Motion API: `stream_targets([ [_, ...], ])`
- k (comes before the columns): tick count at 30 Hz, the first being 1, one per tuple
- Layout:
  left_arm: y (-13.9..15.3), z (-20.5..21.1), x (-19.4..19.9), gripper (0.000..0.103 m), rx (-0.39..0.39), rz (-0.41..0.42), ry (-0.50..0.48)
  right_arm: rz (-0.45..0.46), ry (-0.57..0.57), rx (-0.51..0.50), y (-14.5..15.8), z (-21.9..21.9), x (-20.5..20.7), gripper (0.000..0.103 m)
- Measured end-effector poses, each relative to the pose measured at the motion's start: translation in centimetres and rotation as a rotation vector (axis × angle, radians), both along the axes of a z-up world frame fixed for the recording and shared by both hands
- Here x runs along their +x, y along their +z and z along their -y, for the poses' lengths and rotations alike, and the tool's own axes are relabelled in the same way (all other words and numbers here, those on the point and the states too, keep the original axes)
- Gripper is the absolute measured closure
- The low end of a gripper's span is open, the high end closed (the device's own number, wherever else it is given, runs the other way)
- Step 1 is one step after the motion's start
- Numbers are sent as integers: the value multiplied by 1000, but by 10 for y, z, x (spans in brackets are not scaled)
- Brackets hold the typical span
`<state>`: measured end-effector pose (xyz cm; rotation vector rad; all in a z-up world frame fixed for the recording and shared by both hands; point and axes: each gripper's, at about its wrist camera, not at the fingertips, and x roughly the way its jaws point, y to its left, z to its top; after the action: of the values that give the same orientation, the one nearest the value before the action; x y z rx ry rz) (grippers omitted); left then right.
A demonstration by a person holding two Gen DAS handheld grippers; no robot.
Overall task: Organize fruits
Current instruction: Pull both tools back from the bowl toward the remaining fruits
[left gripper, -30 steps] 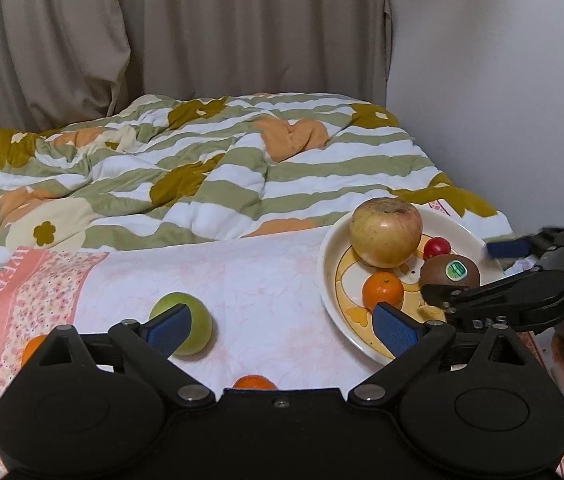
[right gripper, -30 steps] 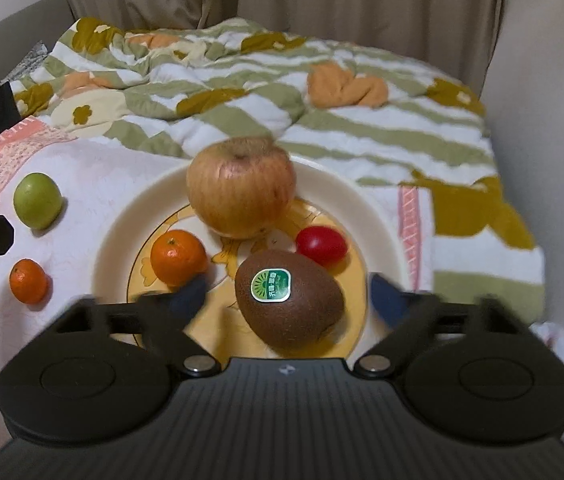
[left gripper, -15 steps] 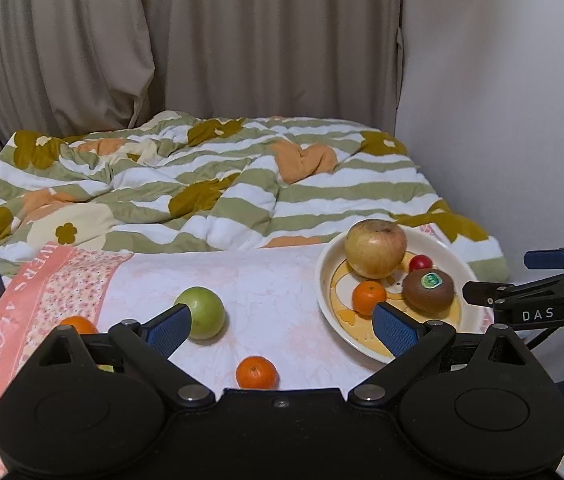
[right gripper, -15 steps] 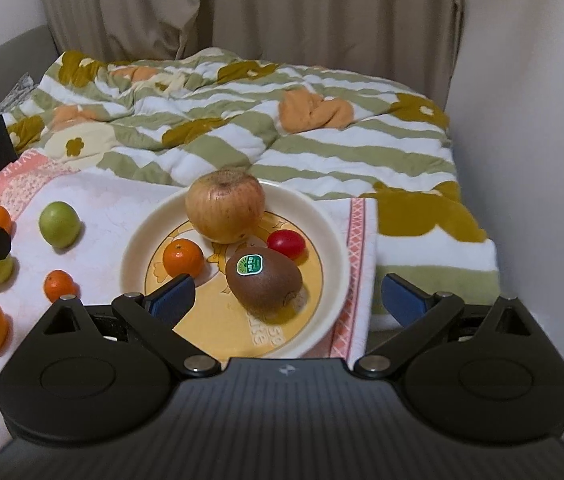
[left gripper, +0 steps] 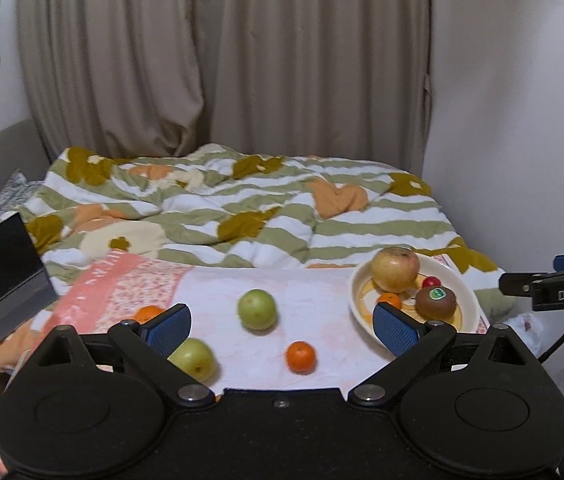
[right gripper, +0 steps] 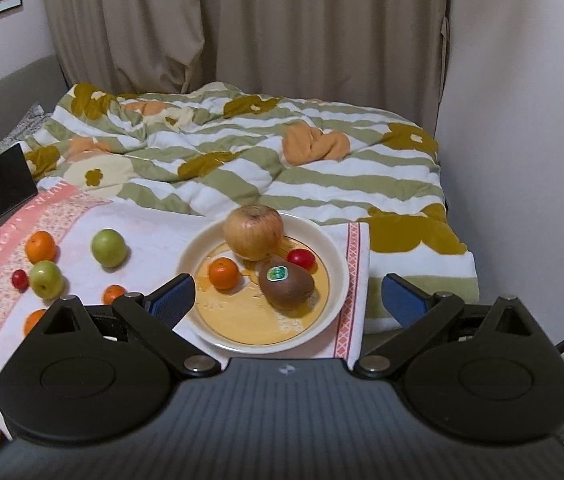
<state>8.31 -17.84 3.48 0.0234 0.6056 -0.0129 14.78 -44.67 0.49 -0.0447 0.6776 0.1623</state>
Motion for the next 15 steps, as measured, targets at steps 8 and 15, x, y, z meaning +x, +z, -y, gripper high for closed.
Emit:
stream_targets([
  [8, 7, -54, -24, 3, -10, 33, 77, 28, 37, -2, 17, -36, -28, 0],
  [15, 8, -109, -32, 3, -5, 49, 57, 38, 25, 7, 21, -87, -50, 0],
])
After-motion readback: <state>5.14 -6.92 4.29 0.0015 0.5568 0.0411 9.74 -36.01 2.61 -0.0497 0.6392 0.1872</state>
